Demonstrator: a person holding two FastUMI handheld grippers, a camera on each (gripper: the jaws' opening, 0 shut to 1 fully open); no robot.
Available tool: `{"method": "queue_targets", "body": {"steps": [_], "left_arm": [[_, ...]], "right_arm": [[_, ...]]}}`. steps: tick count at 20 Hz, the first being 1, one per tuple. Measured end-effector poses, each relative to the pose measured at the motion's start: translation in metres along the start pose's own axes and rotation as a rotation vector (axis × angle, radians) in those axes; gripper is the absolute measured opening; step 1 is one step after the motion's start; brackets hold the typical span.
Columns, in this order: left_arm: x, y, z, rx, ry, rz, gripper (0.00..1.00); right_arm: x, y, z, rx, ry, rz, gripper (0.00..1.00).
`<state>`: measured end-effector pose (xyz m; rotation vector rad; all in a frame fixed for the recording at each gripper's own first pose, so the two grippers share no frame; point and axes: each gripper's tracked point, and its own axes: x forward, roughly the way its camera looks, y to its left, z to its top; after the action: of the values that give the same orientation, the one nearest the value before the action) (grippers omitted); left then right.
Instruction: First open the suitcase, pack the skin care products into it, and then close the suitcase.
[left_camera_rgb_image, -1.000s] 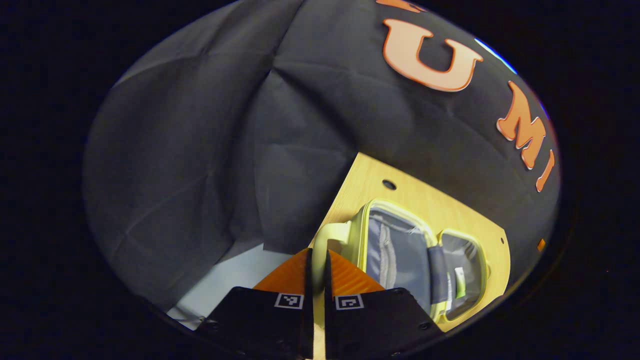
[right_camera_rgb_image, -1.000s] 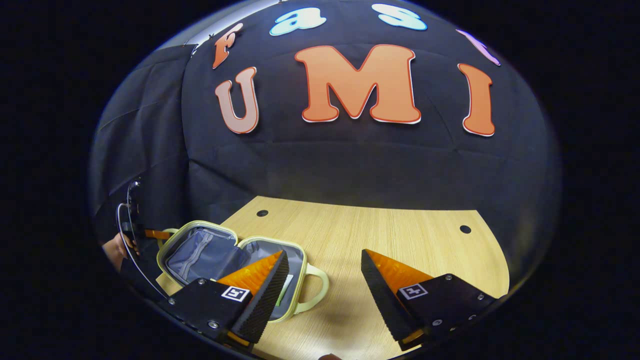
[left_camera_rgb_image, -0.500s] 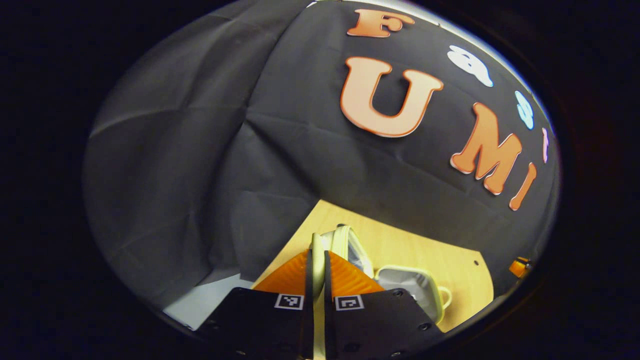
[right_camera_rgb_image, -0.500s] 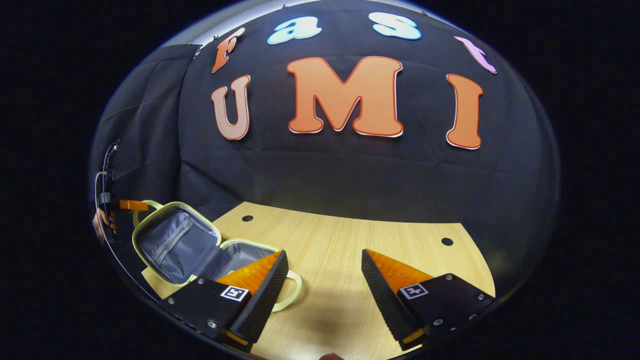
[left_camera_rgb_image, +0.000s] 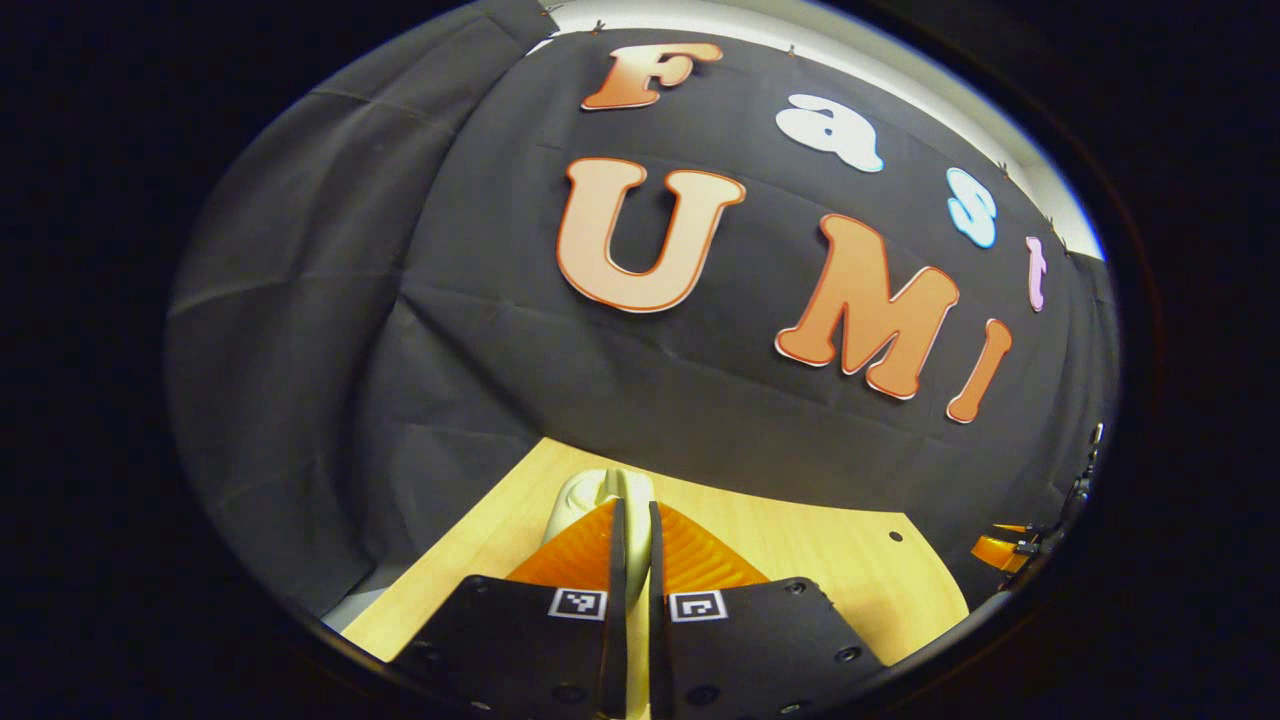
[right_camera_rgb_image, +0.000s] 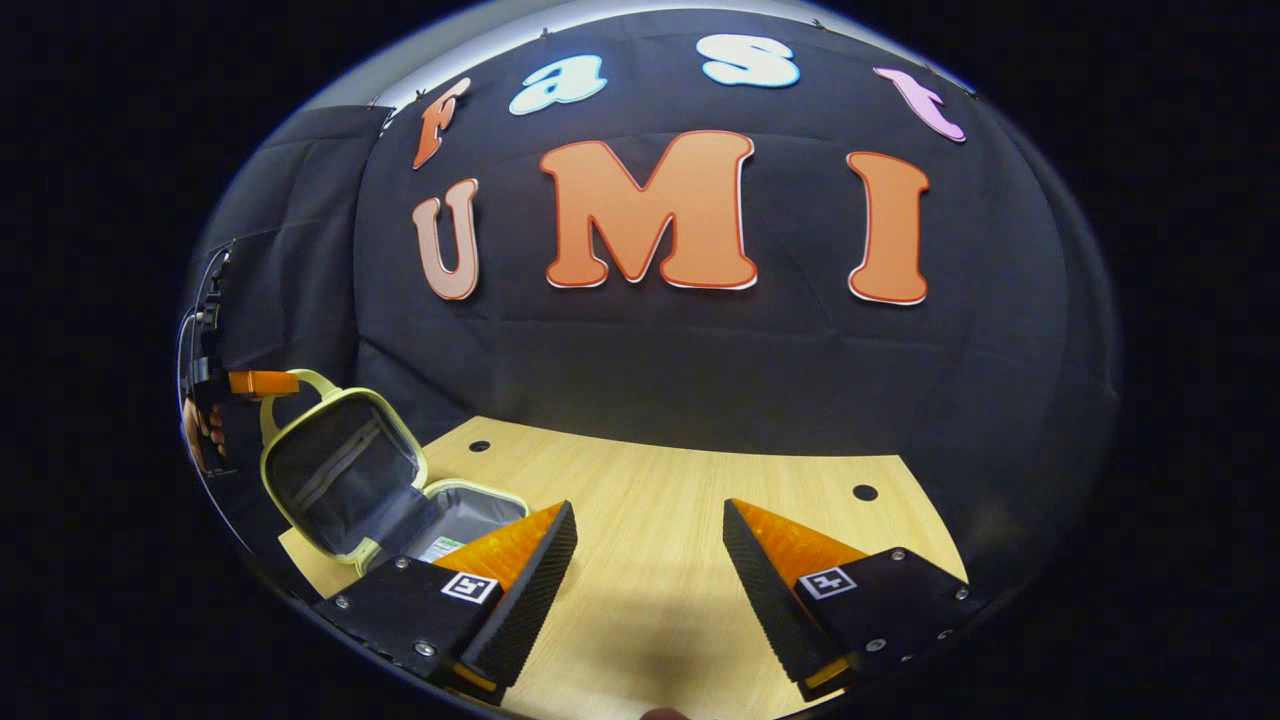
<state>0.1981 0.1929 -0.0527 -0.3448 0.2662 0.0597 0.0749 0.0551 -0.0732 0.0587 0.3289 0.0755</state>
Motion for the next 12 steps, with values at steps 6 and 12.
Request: {"method": "queue_targets", "body": {"steps": [6, 12], "left_arm": [[0.011, -0.084, -0.024, 0.062, 0.016, -0.068, 0.09], [0.019, -0.169, -0.073, 0.101, 0.064, -0.122, 0.09]], "right_arm": [[-0.014, -0.036, -0.007, -0.009, -0.001, -0.003, 0.94], [-0.027, -0.065, -0.012, -0.009, -0.014, 0.006, 0.94]]}}
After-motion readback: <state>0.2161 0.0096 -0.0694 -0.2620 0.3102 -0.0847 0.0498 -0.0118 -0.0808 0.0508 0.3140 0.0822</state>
